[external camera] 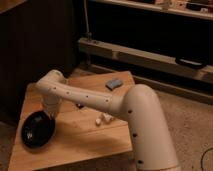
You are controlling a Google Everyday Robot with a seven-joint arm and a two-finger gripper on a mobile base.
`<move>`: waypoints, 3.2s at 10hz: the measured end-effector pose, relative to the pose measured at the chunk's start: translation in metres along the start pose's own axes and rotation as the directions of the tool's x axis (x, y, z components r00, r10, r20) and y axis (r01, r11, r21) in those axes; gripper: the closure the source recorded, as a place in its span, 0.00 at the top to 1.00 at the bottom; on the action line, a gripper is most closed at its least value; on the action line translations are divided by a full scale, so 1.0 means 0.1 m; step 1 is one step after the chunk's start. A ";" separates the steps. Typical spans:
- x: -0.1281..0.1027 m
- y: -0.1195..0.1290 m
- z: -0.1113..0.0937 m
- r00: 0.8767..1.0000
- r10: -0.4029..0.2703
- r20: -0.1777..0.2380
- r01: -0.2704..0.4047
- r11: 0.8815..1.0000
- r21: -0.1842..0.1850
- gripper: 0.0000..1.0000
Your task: Drag the ceramic bowl in a circle
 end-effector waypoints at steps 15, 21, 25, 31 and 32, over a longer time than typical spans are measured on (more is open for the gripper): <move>1.43 0.57 0.23 0.993 -0.053 -0.109 0.050 0.998 -0.029 0.00; 0.31 0.84 0.38 0.983 -0.174 -0.066 0.168 0.982 -0.082 0.00; -0.10 0.13 0.21 0.992 -0.112 -0.053 0.109 0.992 -0.059 0.00; 0.90 -0.76 -0.23 0.996 0.088 -0.026 -0.088 0.996 0.006 0.00; 1.13 -0.80 -0.25 0.994 0.106 -0.032 -0.106 0.994 0.011 0.00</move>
